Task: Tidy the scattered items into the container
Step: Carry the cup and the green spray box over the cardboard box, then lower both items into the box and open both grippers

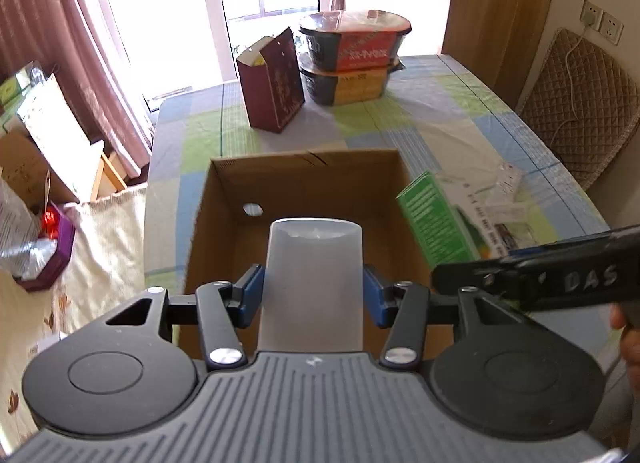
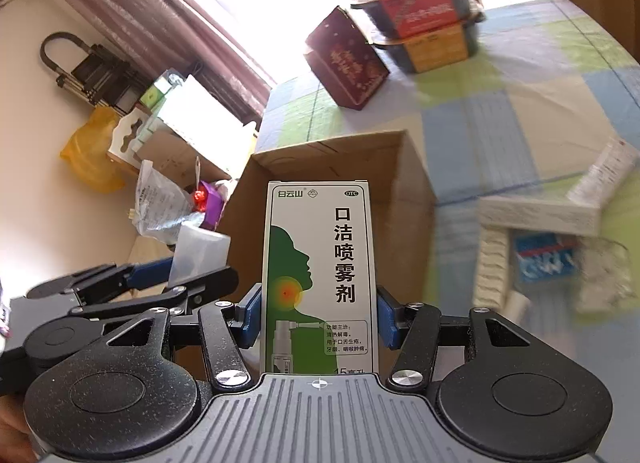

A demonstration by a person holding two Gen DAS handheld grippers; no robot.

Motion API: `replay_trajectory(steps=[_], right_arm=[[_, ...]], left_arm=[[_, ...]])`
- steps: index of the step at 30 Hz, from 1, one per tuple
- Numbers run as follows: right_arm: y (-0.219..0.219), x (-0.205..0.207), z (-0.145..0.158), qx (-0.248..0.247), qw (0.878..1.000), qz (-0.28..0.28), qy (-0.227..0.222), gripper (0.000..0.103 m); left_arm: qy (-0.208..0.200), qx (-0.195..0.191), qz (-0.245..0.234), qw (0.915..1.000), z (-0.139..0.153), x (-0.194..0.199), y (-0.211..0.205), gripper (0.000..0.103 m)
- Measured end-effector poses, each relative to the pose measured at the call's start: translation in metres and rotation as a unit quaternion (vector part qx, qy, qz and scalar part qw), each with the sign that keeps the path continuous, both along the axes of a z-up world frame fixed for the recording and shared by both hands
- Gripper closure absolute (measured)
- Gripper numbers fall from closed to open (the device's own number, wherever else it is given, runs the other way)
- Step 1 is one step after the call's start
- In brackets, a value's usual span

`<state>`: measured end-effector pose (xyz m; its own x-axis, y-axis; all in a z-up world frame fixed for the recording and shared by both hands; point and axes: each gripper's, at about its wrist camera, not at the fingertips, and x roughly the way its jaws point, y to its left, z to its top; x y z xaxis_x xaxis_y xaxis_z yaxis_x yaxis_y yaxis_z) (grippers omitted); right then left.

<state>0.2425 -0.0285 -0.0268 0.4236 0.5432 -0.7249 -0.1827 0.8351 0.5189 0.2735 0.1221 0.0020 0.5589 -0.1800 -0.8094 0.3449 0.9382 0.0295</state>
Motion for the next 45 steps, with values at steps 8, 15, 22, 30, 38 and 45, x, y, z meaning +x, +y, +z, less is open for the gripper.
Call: replay_trajectory(steps=[8, 15, 22, 30, 38, 45], right_arm=[[0.044, 0.039, -0.033, -0.066, 0.997, 0.019, -0.030, 0.045], [0.067, 0.044, -0.055, -0.127, 0.991, 0.025, -0.042, 0.045], [0.078, 0.045, -0.062, -0.175, 0.983, 0.022, -0.055, 0.045], [0.083, 0.049, -0.065, -0.196, 0.978, 0.028, -0.063, 0.045], [0.085, 0.057, -0.066, -0.213, 0.974, 0.044, -0.060, 0.045], [0.087, 0.059, -0.068, -0.222, 0.972, 0.055, -0.058, 0.045]], left_arm=[[0.012, 0.016, -0.007, 0.9998, -0.026, 0.052, 0.024, 0.056], [0.026, 0.044, -0.040, 0.9979, -0.057, 0.086, 0.029, 0.056], [0.027, 0.071, -0.066, 0.9950, -0.074, 0.097, 0.020, 0.056], [0.028, 0.083, -0.078, 0.9931, -0.085, 0.106, 0.016, 0.056], [0.025, 0.110, -0.102, 0.9884, -0.090, 0.115, 0.007, 0.055], [0.022, 0.129, -0.116, 0.9845, -0.094, 0.116, 0.002, 0.051]])
